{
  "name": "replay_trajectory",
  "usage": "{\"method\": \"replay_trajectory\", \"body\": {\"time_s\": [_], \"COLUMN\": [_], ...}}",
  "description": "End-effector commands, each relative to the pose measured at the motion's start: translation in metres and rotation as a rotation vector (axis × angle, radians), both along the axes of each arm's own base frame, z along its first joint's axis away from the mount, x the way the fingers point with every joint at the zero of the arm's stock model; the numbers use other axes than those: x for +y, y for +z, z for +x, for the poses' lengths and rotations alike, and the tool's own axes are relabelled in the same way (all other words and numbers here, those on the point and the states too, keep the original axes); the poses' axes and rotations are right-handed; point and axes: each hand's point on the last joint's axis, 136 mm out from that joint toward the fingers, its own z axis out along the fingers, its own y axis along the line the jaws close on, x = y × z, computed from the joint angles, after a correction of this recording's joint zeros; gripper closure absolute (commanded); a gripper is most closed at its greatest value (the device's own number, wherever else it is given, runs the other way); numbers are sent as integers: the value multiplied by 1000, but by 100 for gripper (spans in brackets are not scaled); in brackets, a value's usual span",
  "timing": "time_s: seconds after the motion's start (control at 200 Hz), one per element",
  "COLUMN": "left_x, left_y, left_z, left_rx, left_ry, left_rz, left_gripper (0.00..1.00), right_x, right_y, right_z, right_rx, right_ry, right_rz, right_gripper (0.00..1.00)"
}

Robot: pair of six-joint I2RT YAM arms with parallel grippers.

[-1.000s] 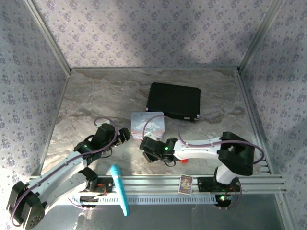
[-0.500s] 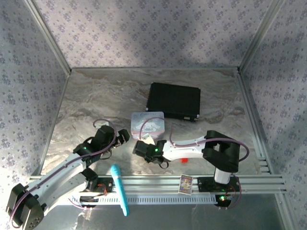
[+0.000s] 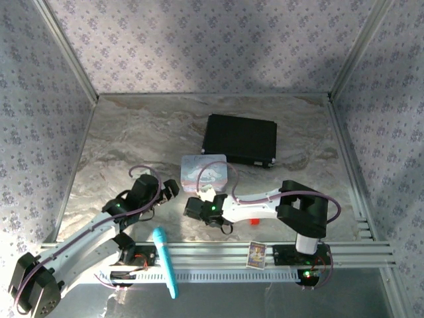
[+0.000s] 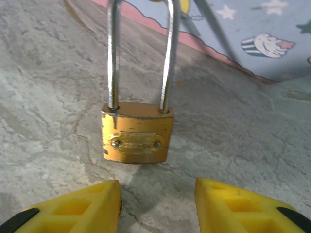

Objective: Unlock the padlock with the key

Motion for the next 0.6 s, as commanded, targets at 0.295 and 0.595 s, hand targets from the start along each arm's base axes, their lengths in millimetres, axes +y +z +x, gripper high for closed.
{"method": "replay_trajectory", "body": {"time_s": [0.295, 0.595], "left_x": [-6, -7], "left_y": [4, 2], "left_z": [4, 5], "left_rx": [-18, -16], "left_ry": [6, 6], "left_rz": [-33, -28], "left_gripper": [3, 3], "right_x": [-48, -42], "right_y": [11, 12], "right_z": [-16, -36], "right_rx": [75, 113], "right_ry": [-147, -36], "right_rz": [85, 100], "right_gripper": [50, 58]}}
